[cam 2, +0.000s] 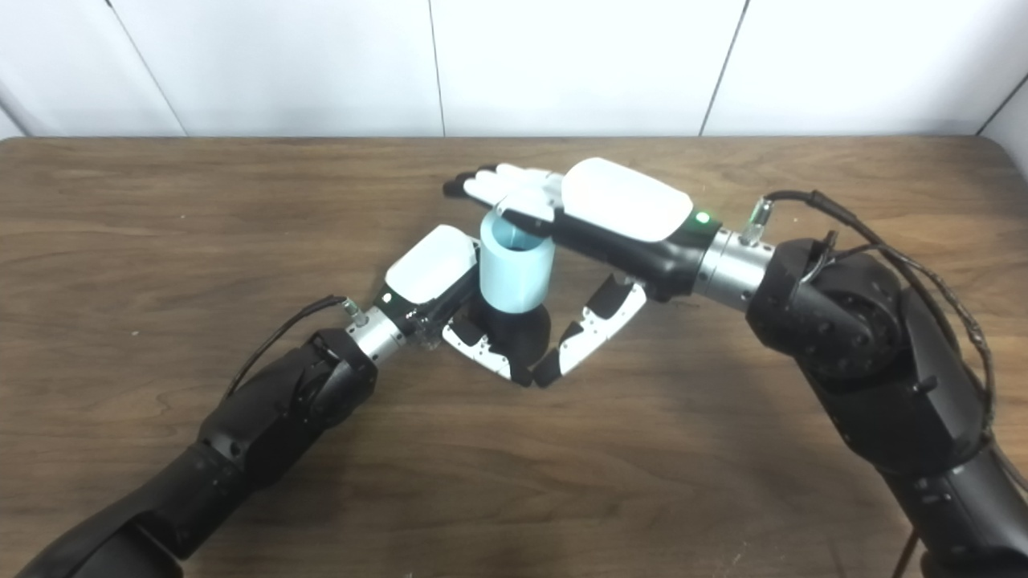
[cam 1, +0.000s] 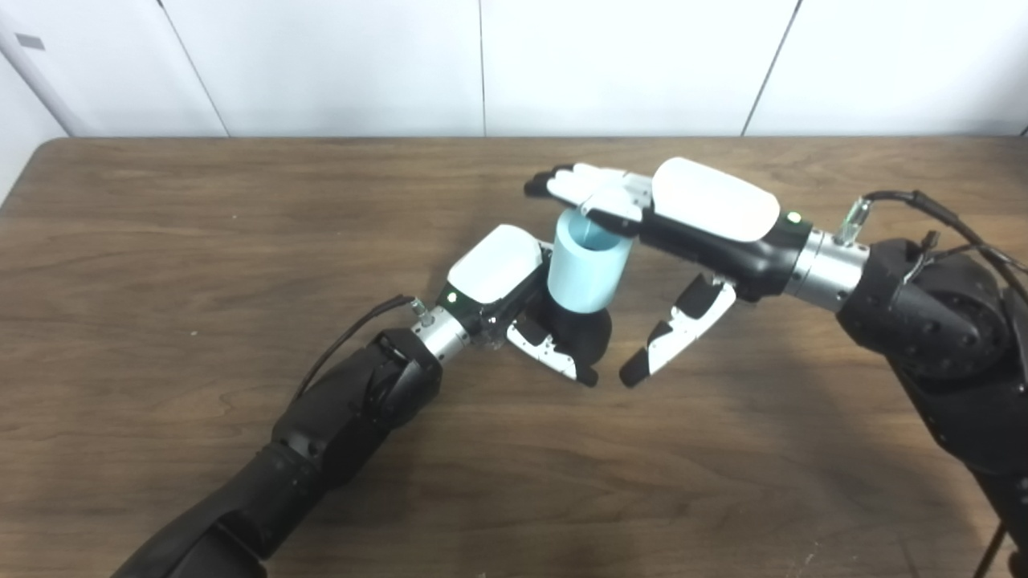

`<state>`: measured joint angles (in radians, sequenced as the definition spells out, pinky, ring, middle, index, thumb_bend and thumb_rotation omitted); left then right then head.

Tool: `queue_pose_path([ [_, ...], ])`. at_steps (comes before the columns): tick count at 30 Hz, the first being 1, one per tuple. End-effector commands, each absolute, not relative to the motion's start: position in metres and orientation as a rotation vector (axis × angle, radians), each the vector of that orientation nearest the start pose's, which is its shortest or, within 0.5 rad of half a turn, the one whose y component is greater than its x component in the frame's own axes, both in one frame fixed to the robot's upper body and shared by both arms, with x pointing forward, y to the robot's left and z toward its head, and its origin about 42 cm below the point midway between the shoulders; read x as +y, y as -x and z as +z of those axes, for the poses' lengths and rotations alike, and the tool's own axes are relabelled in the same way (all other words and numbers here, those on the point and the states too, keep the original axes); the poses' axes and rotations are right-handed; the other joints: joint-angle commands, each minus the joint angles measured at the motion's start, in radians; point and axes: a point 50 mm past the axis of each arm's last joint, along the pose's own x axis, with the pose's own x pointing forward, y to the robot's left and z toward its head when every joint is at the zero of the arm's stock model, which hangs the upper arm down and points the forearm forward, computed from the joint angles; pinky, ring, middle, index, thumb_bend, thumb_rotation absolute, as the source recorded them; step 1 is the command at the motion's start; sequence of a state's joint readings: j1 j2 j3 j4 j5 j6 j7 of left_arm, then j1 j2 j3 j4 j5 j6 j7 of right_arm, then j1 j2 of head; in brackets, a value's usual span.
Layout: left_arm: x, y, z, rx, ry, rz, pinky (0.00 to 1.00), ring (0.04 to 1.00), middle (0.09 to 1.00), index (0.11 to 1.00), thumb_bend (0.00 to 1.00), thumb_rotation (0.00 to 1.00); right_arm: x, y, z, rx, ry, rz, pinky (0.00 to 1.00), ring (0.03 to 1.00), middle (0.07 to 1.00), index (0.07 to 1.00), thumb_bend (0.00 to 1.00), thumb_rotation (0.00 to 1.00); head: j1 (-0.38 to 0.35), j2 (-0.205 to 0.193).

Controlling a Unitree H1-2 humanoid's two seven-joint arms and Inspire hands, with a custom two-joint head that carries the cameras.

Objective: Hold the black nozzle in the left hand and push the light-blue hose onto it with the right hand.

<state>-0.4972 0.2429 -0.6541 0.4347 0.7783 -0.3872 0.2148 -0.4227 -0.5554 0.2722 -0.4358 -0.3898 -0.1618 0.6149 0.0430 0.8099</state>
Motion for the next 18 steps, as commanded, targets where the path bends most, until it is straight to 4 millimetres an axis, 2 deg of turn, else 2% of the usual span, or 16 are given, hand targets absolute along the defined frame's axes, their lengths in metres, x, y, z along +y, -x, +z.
queue_pose_path([
  [1,0.140,-0.355,0.062,-0.443,-1.206,-0.808,0.29,0.412,0.397,0.506,0.52,0.00,-0.218,-0.321,0.314,-0.766,1.265,0.810,0.89,0.976,1.000,0.989,0.93,0.73,0.000,0.001],
  [8,0.139,-0.355,0.063,-0.434,-1.209,-0.809,0.31,0.430,0.398,0.507,0.52,0.00,-0.217,-0.323,0.304,-0.731,1.363,0.859,0.97,1.000,1.000,1.000,0.90,0.84,0.001,0.001],
  [12,0.140,-0.356,0.062,-0.441,-1.205,-0.807,0.30,0.415,0.396,0.504,0.52,0.00,-0.218,-0.323,0.298,-0.711,1.404,0.879,0.98,1.000,1.000,0.999,0.89,0.89,0.001,0.000],
  [16,0.139,-0.356,0.064,-0.443,-1.217,-0.813,0.31,0.426,0.398,0.506,0.52,0.00,-0.219,-0.321,0.289,-0.693,1.409,0.896,0.98,1.000,1.000,0.980,0.89,0.90,0.000,0.003],
  [18,0.139,-0.356,0.064,-0.445,-1.210,-0.809,0.31,0.423,0.397,0.506,0.52,0.00,-0.218,-0.320,0.285,-0.677,1.410,0.915,0.93,0.980,0.989,0.959,0.89,0.86,0.000,0.003],
])
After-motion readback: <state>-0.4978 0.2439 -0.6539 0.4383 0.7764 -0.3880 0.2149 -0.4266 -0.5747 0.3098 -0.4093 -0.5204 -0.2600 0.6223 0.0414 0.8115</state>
